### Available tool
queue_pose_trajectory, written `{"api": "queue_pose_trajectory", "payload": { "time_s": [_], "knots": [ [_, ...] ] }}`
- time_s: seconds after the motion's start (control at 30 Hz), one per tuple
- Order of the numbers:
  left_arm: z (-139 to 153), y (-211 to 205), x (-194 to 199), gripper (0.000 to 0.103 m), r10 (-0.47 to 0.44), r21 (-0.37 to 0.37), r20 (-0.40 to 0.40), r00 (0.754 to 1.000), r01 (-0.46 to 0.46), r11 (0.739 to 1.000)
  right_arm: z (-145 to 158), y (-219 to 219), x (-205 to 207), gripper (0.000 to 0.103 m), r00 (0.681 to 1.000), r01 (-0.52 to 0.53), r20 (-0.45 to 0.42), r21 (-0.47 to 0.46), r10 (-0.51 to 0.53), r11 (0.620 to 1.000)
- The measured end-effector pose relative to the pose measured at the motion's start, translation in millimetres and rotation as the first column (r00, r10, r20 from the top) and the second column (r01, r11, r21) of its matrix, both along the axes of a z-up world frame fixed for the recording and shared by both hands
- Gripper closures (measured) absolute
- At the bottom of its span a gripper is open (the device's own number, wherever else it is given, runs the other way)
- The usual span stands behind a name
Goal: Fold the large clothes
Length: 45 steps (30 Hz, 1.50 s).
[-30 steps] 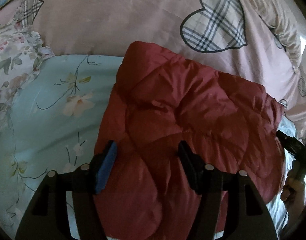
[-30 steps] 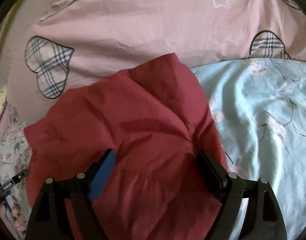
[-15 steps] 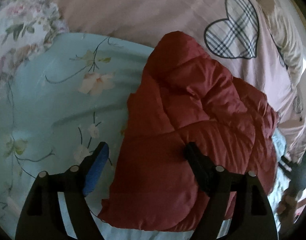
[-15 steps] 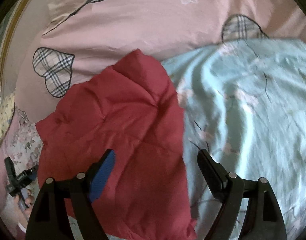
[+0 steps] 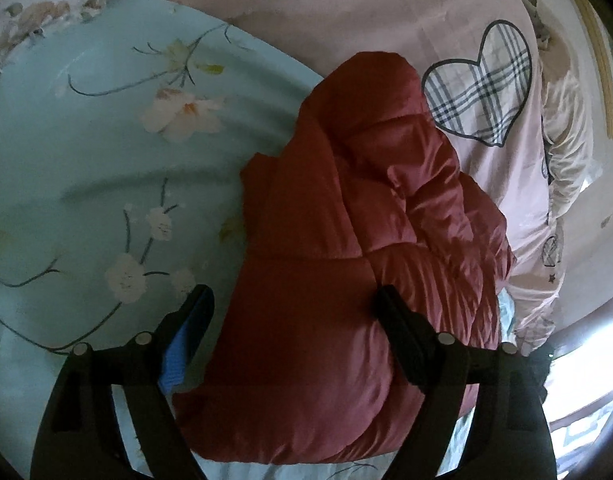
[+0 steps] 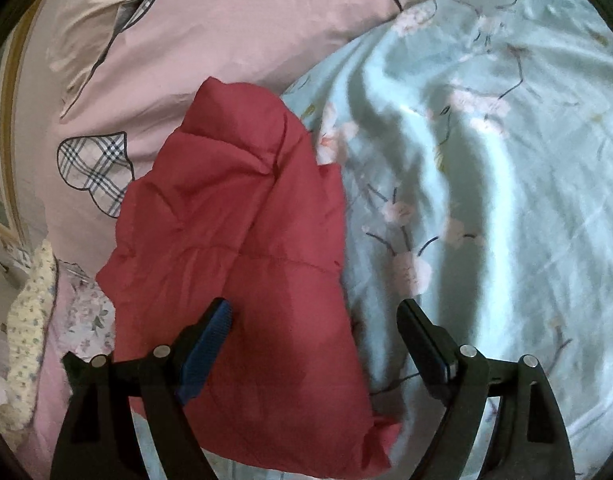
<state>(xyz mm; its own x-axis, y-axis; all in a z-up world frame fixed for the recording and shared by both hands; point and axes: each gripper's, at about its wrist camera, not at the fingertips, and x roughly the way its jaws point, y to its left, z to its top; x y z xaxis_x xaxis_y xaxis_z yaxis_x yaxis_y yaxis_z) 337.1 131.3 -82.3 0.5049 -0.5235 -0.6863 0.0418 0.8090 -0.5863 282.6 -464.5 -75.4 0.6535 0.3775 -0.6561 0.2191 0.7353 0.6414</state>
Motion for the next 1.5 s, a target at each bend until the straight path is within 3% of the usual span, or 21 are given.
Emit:
{"api": "queue_pose_trajectory", "payload": {
  "time_s": [0.27,0.47,0.5,0.53,0.6,0.67,0.87,1.07,1.5],
  "knots": [
    [-21.4,-6.0,16.7,0.013,-0.023,-0.176,-0.076,0.997,0.009,0.984,-21.1,16.2,20.8,0.005,0.999,-0.043,-0.019,0.104,0.046,0.994],
    [-22.9,-28.1,20.1,0.008,-0.061,-0.158,-0.058,0.996,0.051,0.986,-26.1,30.5,29.7,0.006,0.997,-0.079,-0.001,0.128,0.080,0.989],
    [-21.6,-31.4,19.7,0.011,-0.069,-0.151,-0.045,0.997,0.062,0.987,-26.7,33.2,30.9,0.006,0.996,-0.086,-0.002,0.131,0.087,0.988],
    [-20.8,-33.1,19.5,0.021,-0.076,-0.146,-0.037,0.996,0.070,0.987,-26.3,35.2,31.5,0.006,0.996,-0.086,-0.003,0.121,0.087,0.989],
    [-16.8,-36.5,17.0,0.030,-0.092,-0.129,-0.017,0.996,0.089,0.988,-25.6,37.7,31.5,0.010,0.996,-0.093,-0.003,0.114,0.094,0.989],
    [-13.3,-37.1,14.0,0.041,-0.099,-0.125,-0.001,0.995,0.098,0.987,-24.4,39.4,30.7,0.021,0.995,-0.103,-0.002,0.110,0.104,0.989],
    [6.4,-39.1,0.4,0.053,-0.120,-0.087,0.049,0.992,0.124,0.989,-9.0,43.8,21.5,0.049,0.992,-0.124,0.020,0.102,0.122,0.987],
    [19.9,-34.1,-19.8,0.059,-0.136,-0.100,0.060,0.989,0.142,0.985,3.6,47.6,1.7,0.054,0.991,-0.133,0.022,0.117,0.132,0.984],
    [29.8,3.6,-115.2,0.061,-0.161,-0.107,0.056,0.985,0.166,0.980,15.7,71.5,-86.3,0.055,0.980,-0.201,0.030,0.120,0.199,0.972]
  ]
}}
